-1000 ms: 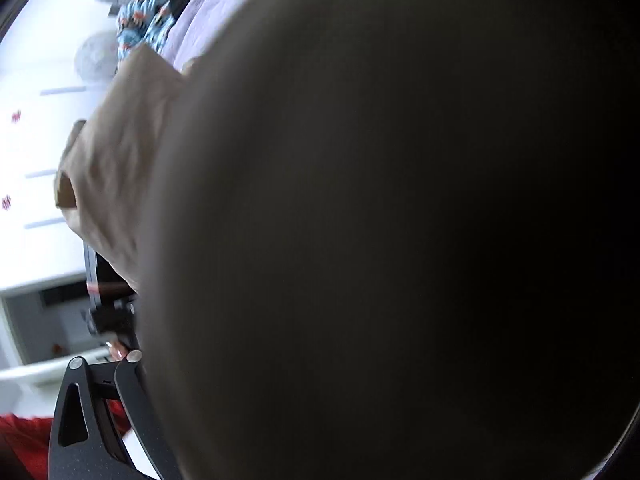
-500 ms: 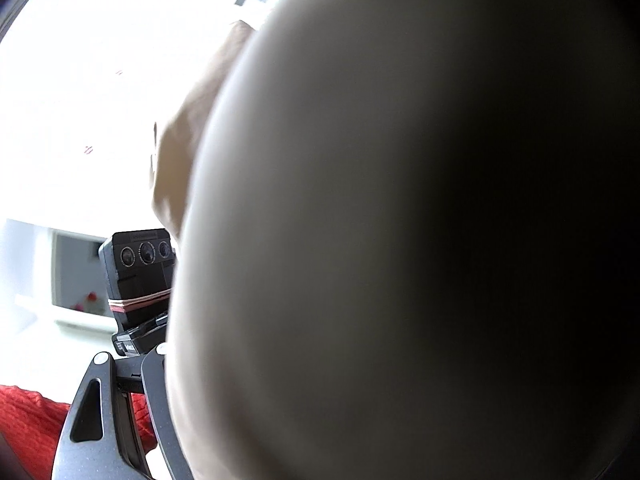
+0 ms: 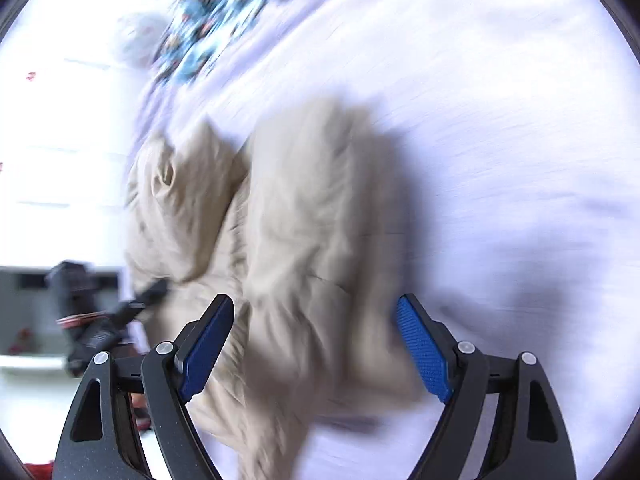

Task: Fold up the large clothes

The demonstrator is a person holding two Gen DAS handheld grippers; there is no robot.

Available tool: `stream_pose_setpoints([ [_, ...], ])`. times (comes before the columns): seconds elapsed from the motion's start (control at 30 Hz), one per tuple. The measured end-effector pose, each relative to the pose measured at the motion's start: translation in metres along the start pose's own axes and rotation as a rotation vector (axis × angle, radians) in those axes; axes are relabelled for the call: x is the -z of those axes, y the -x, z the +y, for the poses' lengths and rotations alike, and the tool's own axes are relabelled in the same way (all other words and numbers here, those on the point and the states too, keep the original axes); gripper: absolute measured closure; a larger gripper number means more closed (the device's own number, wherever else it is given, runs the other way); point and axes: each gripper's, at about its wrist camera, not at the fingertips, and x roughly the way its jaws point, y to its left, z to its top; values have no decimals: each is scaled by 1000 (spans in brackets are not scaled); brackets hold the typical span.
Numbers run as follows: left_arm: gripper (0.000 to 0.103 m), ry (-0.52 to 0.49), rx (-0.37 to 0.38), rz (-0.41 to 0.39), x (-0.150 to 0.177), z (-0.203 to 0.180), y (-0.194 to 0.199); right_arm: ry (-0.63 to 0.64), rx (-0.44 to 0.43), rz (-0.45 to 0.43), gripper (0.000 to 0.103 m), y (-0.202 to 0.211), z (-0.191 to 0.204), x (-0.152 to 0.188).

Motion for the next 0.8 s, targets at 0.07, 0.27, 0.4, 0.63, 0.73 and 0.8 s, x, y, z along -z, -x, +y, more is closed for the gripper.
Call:
stream_pose_setpoints([
  [0.07,12,-5,-14,-64,-15,9,17,5,30,-123,33,40,0,4],
  [0.27,12,-4,-74,-123,-78,-3,-10,93,-196,-88,36,27,50,14],
  [0.4,12,-52,-140,-96,-97,-28,-53,41,-238,52,40,-39,58,-3],
  [0.63,12,-146,-213,-71,-86,-92,-107,2,9,-19,99,-32,4,22],
  [0.73,11,-254,-282,-63,-75,-127,-128,-28,69,-21,103,-31,-31,27],
  [0.8,10,-272,-320,-59,-71,-134,-137,-44,104,-23,103,-37,-42,24],
])
